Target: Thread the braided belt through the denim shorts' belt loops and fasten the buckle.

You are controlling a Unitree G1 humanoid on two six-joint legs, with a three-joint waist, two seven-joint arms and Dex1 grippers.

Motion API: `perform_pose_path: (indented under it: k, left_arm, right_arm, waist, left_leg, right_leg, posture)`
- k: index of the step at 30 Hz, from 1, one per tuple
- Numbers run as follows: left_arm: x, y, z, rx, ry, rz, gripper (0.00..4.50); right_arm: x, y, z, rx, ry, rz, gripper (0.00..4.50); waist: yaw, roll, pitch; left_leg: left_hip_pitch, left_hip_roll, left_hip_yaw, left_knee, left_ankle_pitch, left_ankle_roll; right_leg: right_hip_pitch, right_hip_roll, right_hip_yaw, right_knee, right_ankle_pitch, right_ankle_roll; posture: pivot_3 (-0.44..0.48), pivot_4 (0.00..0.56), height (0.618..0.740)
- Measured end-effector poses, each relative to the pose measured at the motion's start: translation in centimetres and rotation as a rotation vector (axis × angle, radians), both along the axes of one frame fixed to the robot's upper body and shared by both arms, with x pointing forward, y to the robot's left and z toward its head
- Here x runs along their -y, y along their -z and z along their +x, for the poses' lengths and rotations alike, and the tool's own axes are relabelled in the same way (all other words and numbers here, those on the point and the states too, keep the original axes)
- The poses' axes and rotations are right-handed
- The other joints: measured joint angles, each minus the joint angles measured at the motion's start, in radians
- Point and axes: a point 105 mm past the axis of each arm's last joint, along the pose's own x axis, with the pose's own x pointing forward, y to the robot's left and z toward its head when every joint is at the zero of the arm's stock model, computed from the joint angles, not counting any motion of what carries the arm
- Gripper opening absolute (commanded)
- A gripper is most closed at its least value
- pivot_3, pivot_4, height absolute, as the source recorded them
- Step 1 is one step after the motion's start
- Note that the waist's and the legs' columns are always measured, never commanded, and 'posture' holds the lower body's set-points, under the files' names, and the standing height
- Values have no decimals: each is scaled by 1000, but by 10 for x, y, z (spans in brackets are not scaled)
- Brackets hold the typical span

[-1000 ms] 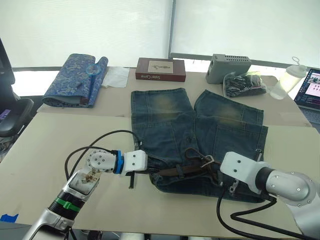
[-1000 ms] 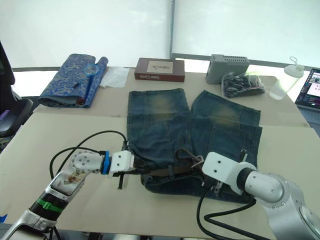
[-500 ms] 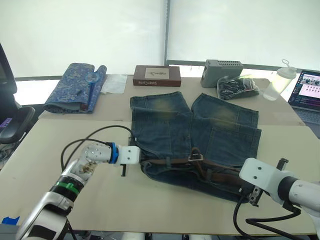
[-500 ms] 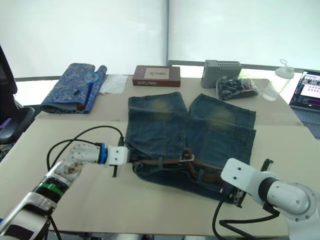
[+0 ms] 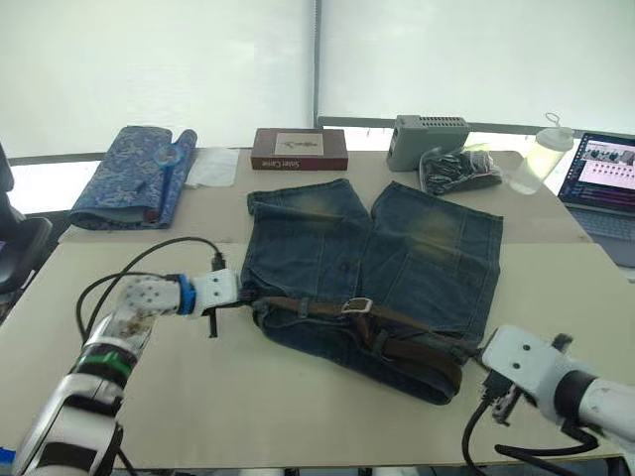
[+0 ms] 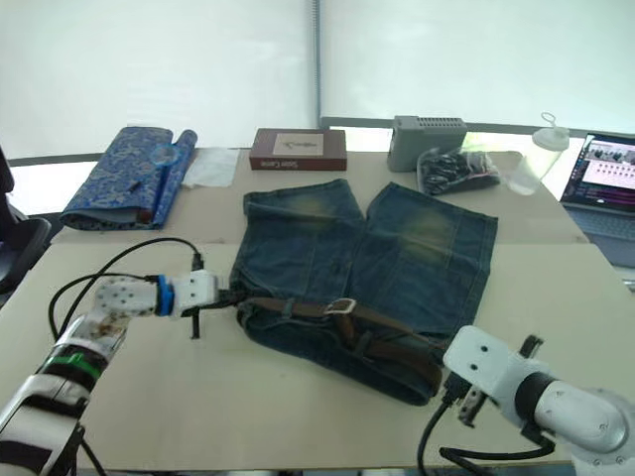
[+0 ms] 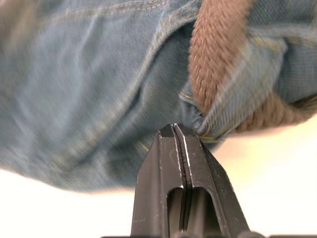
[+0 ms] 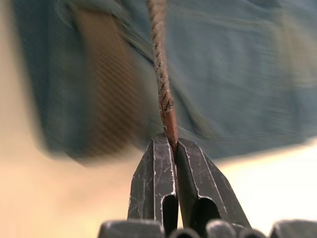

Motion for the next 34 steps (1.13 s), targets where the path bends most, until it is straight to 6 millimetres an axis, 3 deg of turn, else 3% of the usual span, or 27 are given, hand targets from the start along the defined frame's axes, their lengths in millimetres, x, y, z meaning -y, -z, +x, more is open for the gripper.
perform_pose_path:
  k: [4, 7, 8, 10, 12, 14, 15, 16, 17, 19, 21, 26, 30, 34]
  left_arm:
    - [11, -19, -24, -231, -77, -255, 0]
    - [21, -46, -25, -265, -129, -420, 0]
    - [23, -54, -21, -270, -159, -469, 256]
    - [34, -72, -14, -273, -200, -590, 816]
    - [46, -83, -10, -259, -225, -663, 1697]
    - [67, -91, -14, -248, -217, -708, 2679]
    - [67, -92, -14, -247, -216, -707, 2725]
    - [68, -92, -14, -243, -220, -703, 3417]
    - [72, -93, -18, -232, -206, -691, 3546]
    - [85, -95, -27, -222, -142, -655, 4461]
    - [86, -92, -35, -206, -100, -586, 4487]
    - [56, -66, -59, -244, -93, -374, 4487]
    - [27, -48, -77, -290, -138, -275, 4487]
    - [8, -42, -87, -306, -164, -240, 4487]
  right_arm:
    - [-19, 3, -8, -37, -22, 199, 2472]
    - [-27, -7, -1, 29, -12, 294, 3430]
    - [-28, -15, 6, 86, 11, 334, 3807]
    - [-34, -32, 18, 194, 50, 451, 3813]
    - [-40, -41, 23, 242, 54, 541, 3813]
    - [-40, -36, 26, 214, 51, 575, 4023]
    - [-40, -36, 27, 211, 53, 576, 4248]
    - [-39, -35, 27, 202, 51, 579, 4500]
    - [-40, -35, 28, 175, 15, 588, 4500]
    - [-37, -40, 28, 163, -24, 584, 4500]
    - [-32, -37, 22, 117, -50, 554, 4500]
    - [1, -23, -10, -21, -14, 459, 4500]
    - [31, -35, -30, 28, 28, 373, 4500]
    - [46, -39, -44, 45, 15, 307, 4500]
  waist:
    - [9, -4, 5]
    - [19, -6, 9]
    - [19, -6, 9]
    - [22, -6, 9]
    - [25, -6, 9]
    - [24, -7, 10]
    - [23, -7, 10]
    - [23, -7, 10]
    - [18, -7, 10]
    - [17, -7, 11]
    - [17, -6, 11]
    - [22, -4, 12]
    - [24, -3, 13]
    - [27, -1, 13]
  left_leg:
    - [-2, -1, -2, 0, -1, 0]
    - [-1, -3, -3, 0, -4, -6]
    - [-1, -3, -3, 0, -5, -7]
    - [-1, -4, -3, 1, -4, -9]
    - [-1, -4, -3, 0, -4, -9]
    - [-2, -6, -1, 0, 1, 0]
    - [-2, -6, 0, 0, 1, 0]
    - [-2, -6, 0, -1, 1, -1]
    - [-2, -5, 1, -1, 1, -1]
    - [-2, -5, 0, -2, 2, -2]
    - [-1, -3, 0, -4, 2, -3]
    - [0, -1, -1, -9, 3, -7]
    - [1, 0, -1, -8, 0, -12]
    - [2, 0, -1, -8, -3, -17]
  right_leg:
    - [-2, -1, -1, -2, -1, 2]
    - [-1, -2, 0, -3, -2, 1]
    - [-1, -1, 0, -3, -2, 1]
    - [0, -1, 0, -3, -1, 1]
    - [0, -1, 0, -3, 0, 3]
    - [2, 1, 2, -2, 2, 2]
    - [2, 2, 2, -2, 5, -2]
    - [1, 2, 2, -2, 5, -4]
    - [1, 4, 3, -2, 5, -5]
    - [1, 5, 3, -2, 4, -5]
    - [1, 6, 3, -2, 1, -5]
    - [-1, 8, 2, -1, -7, -14]
    - [-1, 8, 3, -2, -8, -13]
    - [-2, 6, 4, -4, -8, -13]
  posture:
    - [0, 150, 740]
    - [0, 150, 740]
    - [0, 150, 740]
    - [0, 150, 740]
    - [0, 150, 740]
    - [0, 150, 740]
    - [0, 150, 740]
    - [0, 150, 740]
    - [0, 150, 740]
    - [0, 150, 740]
    - [0, 150, 740]
    - [0, 150, 740]
    - [0, 150, 740]
    - [0, 150, 740]
